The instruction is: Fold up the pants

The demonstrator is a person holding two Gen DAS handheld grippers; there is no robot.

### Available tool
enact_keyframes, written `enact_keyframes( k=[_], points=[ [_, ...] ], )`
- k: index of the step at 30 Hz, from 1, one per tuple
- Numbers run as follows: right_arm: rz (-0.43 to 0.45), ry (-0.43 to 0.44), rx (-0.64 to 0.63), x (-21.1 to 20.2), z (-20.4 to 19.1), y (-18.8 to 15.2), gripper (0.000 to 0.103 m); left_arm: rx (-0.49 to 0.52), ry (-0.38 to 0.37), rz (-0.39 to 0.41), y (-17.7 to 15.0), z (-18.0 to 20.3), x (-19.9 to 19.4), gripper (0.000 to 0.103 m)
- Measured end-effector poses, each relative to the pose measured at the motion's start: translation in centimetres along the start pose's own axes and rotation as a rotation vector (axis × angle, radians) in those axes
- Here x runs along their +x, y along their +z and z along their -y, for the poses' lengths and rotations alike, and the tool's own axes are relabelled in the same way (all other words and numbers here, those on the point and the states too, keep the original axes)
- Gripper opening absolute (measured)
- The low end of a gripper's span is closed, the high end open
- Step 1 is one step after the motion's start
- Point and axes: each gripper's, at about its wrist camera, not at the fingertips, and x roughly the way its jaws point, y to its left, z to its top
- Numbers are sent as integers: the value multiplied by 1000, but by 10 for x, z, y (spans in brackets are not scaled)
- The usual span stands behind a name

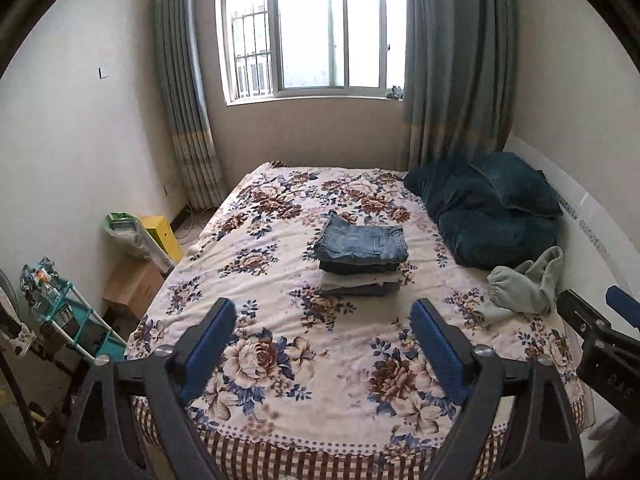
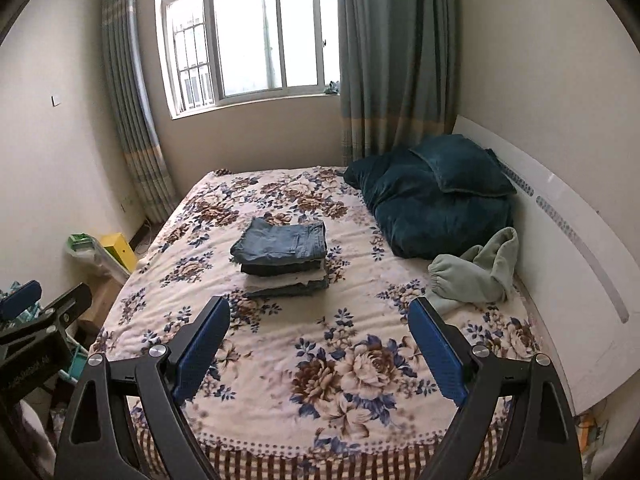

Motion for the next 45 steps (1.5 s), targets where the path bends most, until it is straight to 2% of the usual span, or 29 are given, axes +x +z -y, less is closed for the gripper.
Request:
enact_keyframes(
  k=[1, 8, 16, 24, 34, 45],
  points=[
    [7, 1, 4, -6, -1, 0, 93, 2, -5, 5, 1, -1, 0, 102],
    [34, -16, 33, -9, -3, 21, 95, 17, 3, 12, 15, -5, 9, 102],
    [24, -34, 29, 27, -12, 57, 95, 28, 38, -4, 38, -8, 42, 102],
    [-10, -47, 18, 63, -19, 81, 95, 20, 39, -35, 53, -8, 67, 102],
    [-49, -24, 25, 92, -20, 84, 95, 18, 42, -50, 60, -7, 78, 102],
    [-63, -34, 13, 104, -24, 81, 95, 22, 56, -48, 64, -4, 86, 102]
  ],
)
